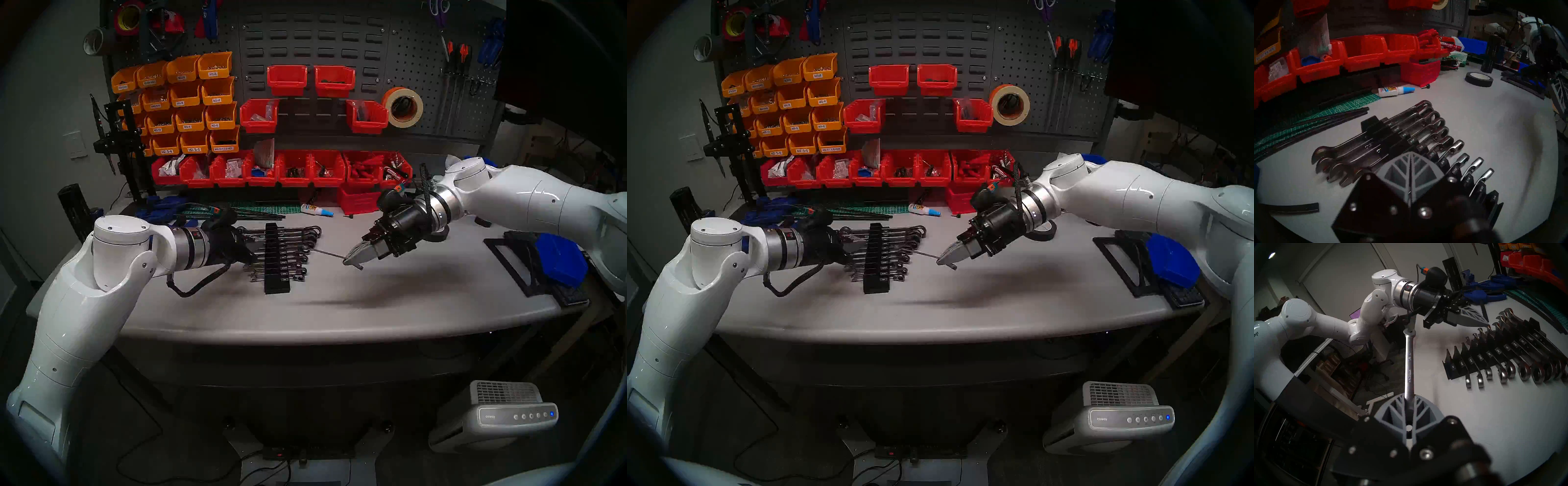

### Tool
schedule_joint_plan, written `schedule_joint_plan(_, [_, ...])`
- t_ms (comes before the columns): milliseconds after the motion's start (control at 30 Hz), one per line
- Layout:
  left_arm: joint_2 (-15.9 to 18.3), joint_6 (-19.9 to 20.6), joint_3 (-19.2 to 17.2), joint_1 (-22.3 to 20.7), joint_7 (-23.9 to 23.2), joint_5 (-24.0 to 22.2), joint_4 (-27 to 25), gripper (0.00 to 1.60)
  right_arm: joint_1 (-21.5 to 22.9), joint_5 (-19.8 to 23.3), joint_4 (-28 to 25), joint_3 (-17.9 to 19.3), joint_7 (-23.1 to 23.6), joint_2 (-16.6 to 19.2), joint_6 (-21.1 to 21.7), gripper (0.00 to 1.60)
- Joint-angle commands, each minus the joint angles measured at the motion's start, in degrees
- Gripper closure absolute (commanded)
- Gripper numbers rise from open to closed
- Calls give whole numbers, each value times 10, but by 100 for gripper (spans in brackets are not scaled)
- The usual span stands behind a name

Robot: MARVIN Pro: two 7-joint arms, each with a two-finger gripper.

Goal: Put the wrenches on the table into the correct slot in the case

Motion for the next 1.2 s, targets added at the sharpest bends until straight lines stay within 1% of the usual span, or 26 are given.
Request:
schedule_joint_plan(0, [0, -5, -4, -12, -4, -2, -14, 160, 22, 12, -1, 9, 3, 4, -2, 160])
schedule_joint_plan(567, [4, -7, 19, -17, -8, 7, -8, 160, 26, 17, 0, 2, 3, 7, -6, 160])
schedule_joint_plan(800, [-1, -14, 26, -18, -3, 17, -3, 160, 27, 18, -4, -1, 3, 11, -8, 160])
schedule_joint_plan(1167, [-17, -23, 46, -37, 5, 38, 20, 160, 29, 21, -11, -7, 3, 18, -10, 160])
